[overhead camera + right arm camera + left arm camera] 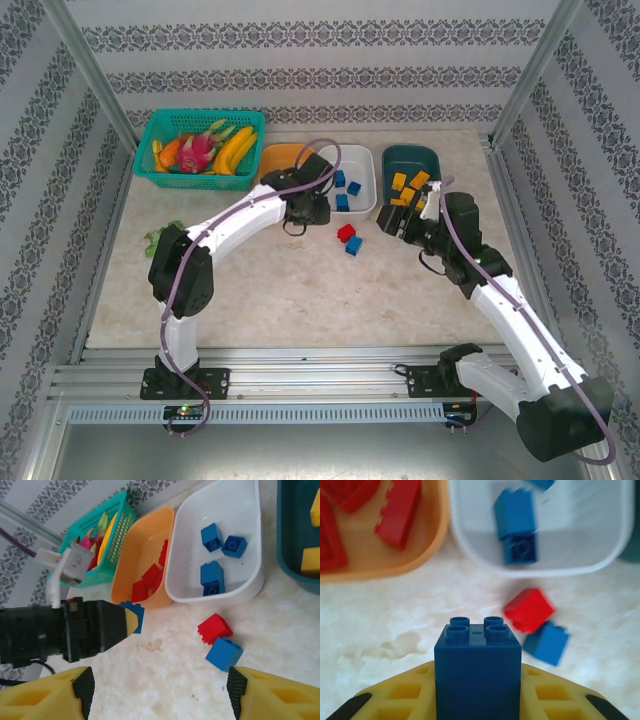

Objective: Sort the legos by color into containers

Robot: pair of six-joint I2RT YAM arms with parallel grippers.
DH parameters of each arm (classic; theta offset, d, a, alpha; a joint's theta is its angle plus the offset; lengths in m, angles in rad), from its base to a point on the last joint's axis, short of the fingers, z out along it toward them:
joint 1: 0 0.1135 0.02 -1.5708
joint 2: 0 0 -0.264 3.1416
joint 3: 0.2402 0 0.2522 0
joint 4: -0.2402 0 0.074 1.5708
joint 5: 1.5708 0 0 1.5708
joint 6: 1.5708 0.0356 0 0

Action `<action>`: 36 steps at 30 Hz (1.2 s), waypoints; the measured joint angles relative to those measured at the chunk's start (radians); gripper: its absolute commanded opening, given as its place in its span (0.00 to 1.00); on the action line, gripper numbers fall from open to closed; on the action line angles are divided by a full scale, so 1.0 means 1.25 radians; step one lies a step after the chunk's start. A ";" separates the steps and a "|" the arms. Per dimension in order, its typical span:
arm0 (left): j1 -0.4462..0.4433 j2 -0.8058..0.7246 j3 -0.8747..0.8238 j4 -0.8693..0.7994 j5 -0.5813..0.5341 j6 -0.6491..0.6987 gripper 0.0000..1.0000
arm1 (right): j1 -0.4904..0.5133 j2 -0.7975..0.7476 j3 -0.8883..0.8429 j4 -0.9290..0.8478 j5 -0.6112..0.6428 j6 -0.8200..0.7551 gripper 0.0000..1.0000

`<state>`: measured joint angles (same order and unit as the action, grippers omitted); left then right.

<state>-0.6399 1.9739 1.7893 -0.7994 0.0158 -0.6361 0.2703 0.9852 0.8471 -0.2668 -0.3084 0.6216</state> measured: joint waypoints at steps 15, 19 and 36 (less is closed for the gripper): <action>0.021 0.426 0.528 -0.016 0.146 -0.025 0.29 | -0.050 0.157 0.088 0.032 0.031 0.062 0.73; 0.034 0.469 0.538 0.003 0.184 -0.047 0.34 | -0.058 0.158 0.089 0.034 0.031 0.067 0.73; 0.042 0.433 0.529 0.001 0.199 -0.101 0.68 | -0.058 0.172 0.083 0.036 0.019 0.068 0.73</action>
<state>-0.5877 2.5153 2.4504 -0.7982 0.2642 -0.7624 0.1978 1.1995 0.9508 -0.2222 -0.2852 0.7063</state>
